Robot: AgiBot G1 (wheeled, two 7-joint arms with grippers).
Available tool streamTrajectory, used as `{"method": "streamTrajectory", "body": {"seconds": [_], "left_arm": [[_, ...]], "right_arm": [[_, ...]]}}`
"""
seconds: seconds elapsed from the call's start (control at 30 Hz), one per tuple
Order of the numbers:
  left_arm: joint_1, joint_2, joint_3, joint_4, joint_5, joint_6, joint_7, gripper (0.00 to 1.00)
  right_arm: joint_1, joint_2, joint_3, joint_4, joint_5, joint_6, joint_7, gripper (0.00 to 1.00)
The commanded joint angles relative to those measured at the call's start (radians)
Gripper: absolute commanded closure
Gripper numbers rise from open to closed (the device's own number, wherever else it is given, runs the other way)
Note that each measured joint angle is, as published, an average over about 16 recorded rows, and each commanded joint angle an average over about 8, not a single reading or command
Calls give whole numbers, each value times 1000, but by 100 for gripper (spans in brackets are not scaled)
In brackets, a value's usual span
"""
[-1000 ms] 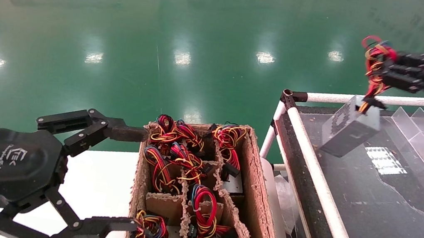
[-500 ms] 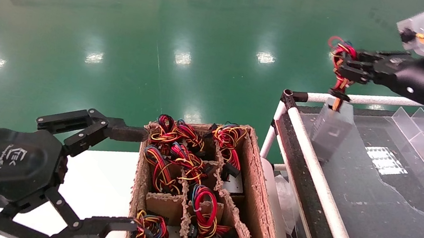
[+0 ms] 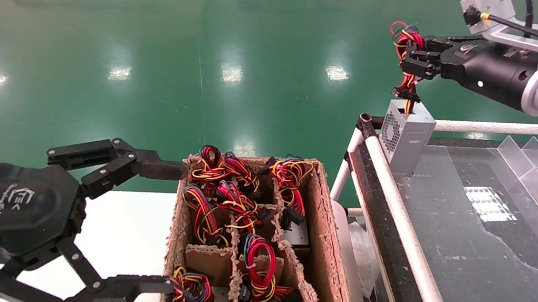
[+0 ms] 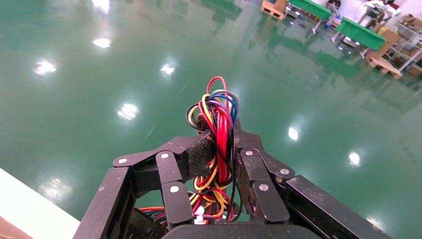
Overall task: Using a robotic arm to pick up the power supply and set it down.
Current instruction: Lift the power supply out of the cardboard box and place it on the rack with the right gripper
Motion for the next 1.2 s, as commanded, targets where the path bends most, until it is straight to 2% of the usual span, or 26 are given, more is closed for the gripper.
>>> {"method": "streamTrajectory", "body": {"seconds": [0.03,0.27,0.6,1.0,1.2], "left_arm": [[0,0,0,0,0,0,0,0],[0,0,0,0,0,0,0,0],[0,0,1,0,-1,0,0,0],[0,0,1,0,-1,-1,1,0],[0,-1,1,0,-1,-1,1,0]], "right_arm": [[-4,-10,-2,-4,-4,19,-3,100],[-17,-15,-1,-9,-1,77,-9,100],[-25,-15,4,-4,5,91,-14,100],[-15,-60,9,6,13,174,-23,100],[-9,-75,6,11,9,189,-38,100]]}}
